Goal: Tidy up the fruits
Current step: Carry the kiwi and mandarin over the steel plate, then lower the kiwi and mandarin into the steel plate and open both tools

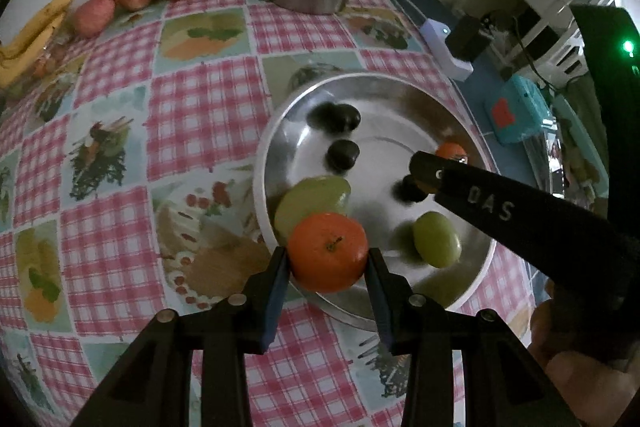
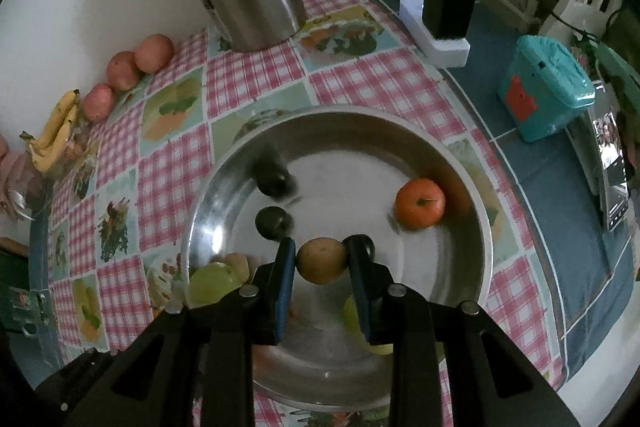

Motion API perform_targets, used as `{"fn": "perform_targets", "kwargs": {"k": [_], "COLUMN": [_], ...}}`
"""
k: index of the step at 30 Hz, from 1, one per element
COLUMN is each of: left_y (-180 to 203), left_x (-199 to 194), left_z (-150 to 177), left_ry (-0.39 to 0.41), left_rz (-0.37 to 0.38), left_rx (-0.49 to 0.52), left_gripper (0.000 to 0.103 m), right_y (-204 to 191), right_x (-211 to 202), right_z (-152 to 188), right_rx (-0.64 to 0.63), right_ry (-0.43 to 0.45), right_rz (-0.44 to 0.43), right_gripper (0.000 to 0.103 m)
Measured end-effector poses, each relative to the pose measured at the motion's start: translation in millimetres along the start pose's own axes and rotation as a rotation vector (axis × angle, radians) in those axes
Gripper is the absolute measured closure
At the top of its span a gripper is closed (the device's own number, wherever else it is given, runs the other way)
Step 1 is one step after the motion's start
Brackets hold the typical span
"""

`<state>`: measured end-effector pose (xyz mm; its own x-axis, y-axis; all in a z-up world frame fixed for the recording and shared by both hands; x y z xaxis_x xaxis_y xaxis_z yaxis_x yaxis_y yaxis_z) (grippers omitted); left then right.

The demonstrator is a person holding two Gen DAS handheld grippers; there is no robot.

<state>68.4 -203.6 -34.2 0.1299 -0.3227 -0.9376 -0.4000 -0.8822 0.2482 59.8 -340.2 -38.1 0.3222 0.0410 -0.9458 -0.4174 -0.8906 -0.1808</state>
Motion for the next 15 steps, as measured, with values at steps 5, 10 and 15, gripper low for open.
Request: {"fn": "perform_targets", "kwargs": {"k": [5, 10, 15], "left_y": [2.2, 3.1, 5.0], "left_x": [6.0, 9.8, 9.7], "left_z": [1.3, 1.6, 1.7], "left_ry": [-0.023, -0.038, -0.036], "left_rz": [0.004, 0.011, 0.022], "left_rx": [0.002, 0.001, 0.000], "left_gripper": [0.062, 0.062, 0.061], "right_y": [-2.9, -5.1, -5.3], "right_x": [9.1, 14.1, 15.6], "right_z": [2.0, 2.9, 2.2], "right_rx": [-0.013, -0.017, -0.012], "right_ry": [-0.036, -0.058, -0.067], "right_rz": [0.001, 0.000, 0.000], "right_gripper": [0.074, 0.074, 0.074]}}
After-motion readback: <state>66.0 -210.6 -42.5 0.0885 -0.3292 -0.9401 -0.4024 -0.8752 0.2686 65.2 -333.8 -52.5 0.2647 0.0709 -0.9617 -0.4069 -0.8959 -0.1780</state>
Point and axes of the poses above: each gripper's, at about its wrist camera, not at the fingertips, and x roughly the way its jaws point, y to its right, z to its underside, the point moved 1 cm from there along x, roughly the way its jaws point, and after that the axes turned 3 degrees about -y, right-handed, at the moved point
